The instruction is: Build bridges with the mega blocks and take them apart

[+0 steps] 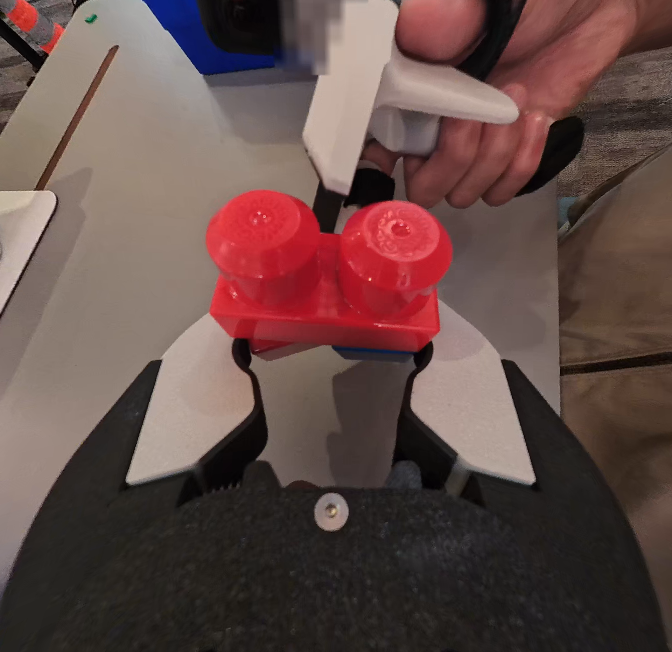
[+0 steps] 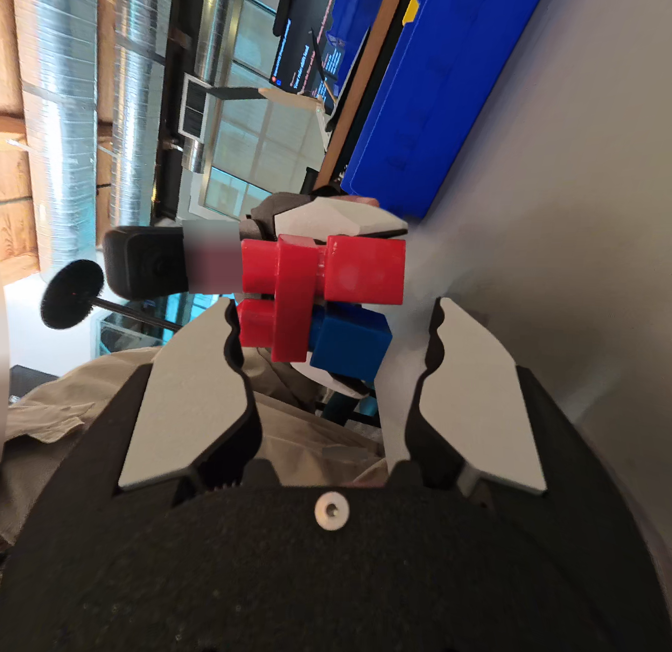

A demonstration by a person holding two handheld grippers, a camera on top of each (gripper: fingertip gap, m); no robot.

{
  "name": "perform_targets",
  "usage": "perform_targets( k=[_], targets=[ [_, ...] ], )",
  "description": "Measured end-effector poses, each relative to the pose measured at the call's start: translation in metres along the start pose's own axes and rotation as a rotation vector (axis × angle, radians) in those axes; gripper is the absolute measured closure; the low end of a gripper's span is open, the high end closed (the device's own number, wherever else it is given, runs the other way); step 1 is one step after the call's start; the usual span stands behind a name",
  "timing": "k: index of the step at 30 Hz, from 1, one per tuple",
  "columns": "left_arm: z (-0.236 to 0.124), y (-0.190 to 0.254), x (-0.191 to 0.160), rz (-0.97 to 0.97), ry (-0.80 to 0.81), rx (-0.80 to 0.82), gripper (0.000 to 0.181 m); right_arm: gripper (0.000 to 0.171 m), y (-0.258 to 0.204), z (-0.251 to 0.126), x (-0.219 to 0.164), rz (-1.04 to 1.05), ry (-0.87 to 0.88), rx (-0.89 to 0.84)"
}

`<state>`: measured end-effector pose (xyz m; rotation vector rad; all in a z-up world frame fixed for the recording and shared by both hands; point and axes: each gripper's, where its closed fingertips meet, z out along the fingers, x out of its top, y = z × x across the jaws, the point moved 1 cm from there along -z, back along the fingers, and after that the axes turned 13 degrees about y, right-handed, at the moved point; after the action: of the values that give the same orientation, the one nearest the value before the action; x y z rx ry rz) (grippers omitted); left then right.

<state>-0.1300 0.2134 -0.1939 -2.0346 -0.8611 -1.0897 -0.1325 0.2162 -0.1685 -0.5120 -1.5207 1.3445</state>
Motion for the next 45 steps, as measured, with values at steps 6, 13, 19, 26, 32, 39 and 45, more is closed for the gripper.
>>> perform_targets(
  k=[6,13,19,26,32,39,45],
  targets=[
    [0.007,0.004,0.0,0.039,-0.028,-0.008,0.092,0.076,-0.003,0.011,-0.007,-0.046,-0.053,0.037],
    [0.006,-0.004,0.009,0.04,0.021,0.04,0.09,0.086,-0.009,0.012,-0.004,0.067,0.009,0.17],
    [0.004,-0.004,0.015,0.025,0.068,0.029,0.09,0.107,-0.011,0.009,-0.003,0.085,0.023,0.216],
    [0.002,-0.008,0.014,0.032,0.084,0.05,0.09,0.106,-0.01,0.012,-0.002,0.064,0.008,0.183],
    [-0.001,-0.006,0.011,0.043,0.075,0.052,0.091,0.107,-0.009,0.011,-0.005,0.07,0.005,0.152],
    [0.001,-0.006,0.015,0.03,0.118,0.07,0.091,0.108,-0.009,0.01,-0.004,0.093,0.036,0.173],
    [0.005,-0.006,0.014,0.042,0.123,0.084,0.09,0.109,-0.008,0.009,-0.007,0.127,0.035,0.186]
  ],
)
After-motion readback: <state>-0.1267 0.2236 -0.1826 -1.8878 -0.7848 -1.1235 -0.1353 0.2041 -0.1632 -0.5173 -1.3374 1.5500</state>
